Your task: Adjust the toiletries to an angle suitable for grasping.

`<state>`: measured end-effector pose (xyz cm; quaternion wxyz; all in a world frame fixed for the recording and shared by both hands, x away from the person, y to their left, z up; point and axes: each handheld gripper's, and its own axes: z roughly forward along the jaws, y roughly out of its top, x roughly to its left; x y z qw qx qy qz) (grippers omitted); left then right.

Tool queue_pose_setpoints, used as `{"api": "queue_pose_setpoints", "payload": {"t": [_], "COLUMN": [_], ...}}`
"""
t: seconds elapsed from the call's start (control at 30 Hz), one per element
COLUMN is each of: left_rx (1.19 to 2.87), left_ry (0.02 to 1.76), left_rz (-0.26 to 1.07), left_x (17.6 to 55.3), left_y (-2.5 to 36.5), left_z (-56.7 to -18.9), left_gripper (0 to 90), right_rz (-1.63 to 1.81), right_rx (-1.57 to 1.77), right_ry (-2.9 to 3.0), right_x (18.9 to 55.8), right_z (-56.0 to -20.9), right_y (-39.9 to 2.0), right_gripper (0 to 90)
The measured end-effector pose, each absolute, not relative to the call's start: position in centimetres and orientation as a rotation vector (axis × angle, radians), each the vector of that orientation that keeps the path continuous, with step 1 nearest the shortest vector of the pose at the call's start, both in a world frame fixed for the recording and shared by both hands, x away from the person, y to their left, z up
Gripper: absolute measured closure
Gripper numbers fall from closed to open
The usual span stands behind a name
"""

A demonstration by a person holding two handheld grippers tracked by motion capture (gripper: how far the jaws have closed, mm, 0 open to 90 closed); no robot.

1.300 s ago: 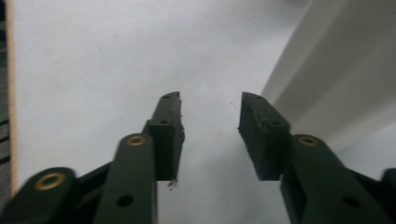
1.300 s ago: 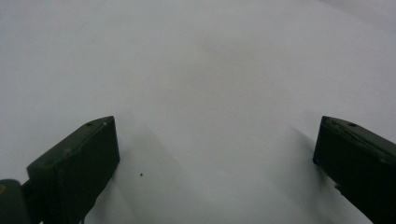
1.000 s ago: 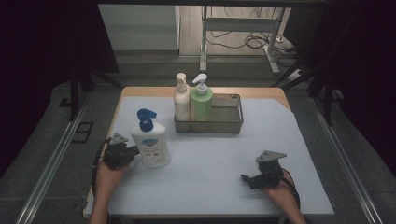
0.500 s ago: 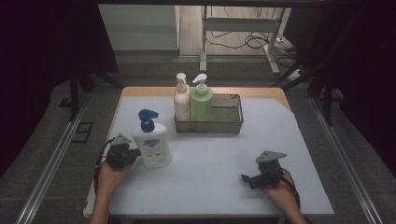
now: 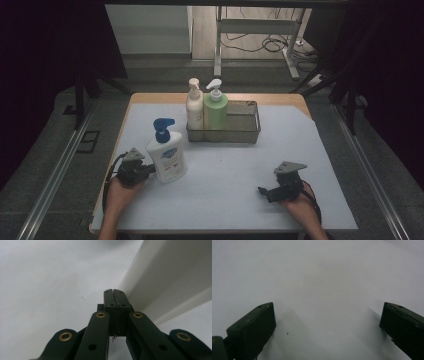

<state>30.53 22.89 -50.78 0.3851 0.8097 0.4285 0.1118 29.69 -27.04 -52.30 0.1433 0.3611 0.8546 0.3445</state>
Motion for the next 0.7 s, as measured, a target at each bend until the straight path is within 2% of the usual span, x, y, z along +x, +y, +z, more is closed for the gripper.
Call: {"api": "queue_pose_setpoints", "payload": {"t": [0.7], "left_rx": [2.130], "left_ry": [0.990], "left_rz": [0.252], "left_x": [31.0], "left_y": [20.3], "left_z": [-51.2], "left_gripper": [87.3], "right_rz": [0.994], "right_rx": [1.040], "right_ry": [2.465], "right_x": [29.7], "right_z": [-52.3], "right_y": [-27.0], "right_gripper": [0.0]}}
